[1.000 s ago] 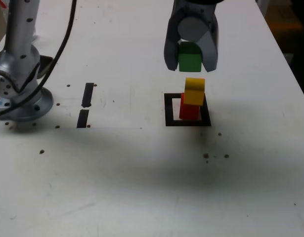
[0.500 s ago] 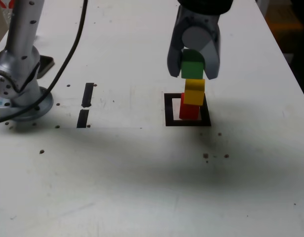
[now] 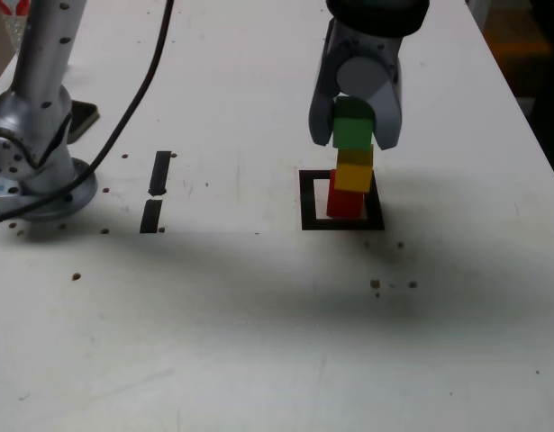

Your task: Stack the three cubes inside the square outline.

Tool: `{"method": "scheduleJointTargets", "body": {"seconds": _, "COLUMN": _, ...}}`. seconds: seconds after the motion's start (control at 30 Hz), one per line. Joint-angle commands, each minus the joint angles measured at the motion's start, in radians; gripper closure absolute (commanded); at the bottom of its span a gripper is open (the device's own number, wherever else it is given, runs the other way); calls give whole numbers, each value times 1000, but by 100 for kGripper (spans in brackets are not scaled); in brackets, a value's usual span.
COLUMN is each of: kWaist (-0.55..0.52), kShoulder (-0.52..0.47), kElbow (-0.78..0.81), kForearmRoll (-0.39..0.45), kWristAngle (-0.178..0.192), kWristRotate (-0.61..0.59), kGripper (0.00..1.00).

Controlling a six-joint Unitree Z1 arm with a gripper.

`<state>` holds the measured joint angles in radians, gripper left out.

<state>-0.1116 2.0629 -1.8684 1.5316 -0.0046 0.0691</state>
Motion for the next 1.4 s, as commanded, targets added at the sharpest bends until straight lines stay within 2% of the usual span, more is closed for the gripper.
{"method": "scheduleJointTargets", "body": {"seconds": 0.0, "kWaist": 2, "kShoulder": 1, "kElbow": 6, "kForearmRoll": -3, "kWristAngle": -3, "kWristRotate": 3, "kGripper": 72}}
{"method": "scheduleJointTargets", "body": {"seconds": 0.23, "kWaist": 3, "kShoulder": 1, "kElbow": 23, "kForearmRoll": -28, "kWristAngle": -14, "kWristRotate": 6, "kGripper": 70}}
{"method": "scheduleJointTargets", "body": {"seconds": 0.77, "kWaist": 3, "kShoulder": 2, "kElbow": 51, "kForearmRoll": -71, "kWristAngle": -7, "kWristRotate": 16, "kGripper": 65}}
{"method": "scheduleJointTargets", "body": {"seconds": 1.0, "kWaist": 3, "kShoulder": 1, "kElbow": 52, "kForearmRoll": -62, "kWristAngle": -3, "kWristRotate": 23, "kGripper": 58}}
{"method": "scheduleJointTargets", "body": {"seconds": 1.2, "kWaist": 3, "kShoulder": 0, "kElbow": 50, "kForearmRoll": -55, "kWristAngle": 2, "kWristRotate": 25, "kGripper": 49}}
{"method": "scheduleJointTargets", "body": {"seconds": 1.37, "kWaist": 3, "kShoulder": 1, "kElbow": 48, "kForearmRoll": -54, "kWristAngle": 3, "kWristRotate": 26, "kGripper": 46}}
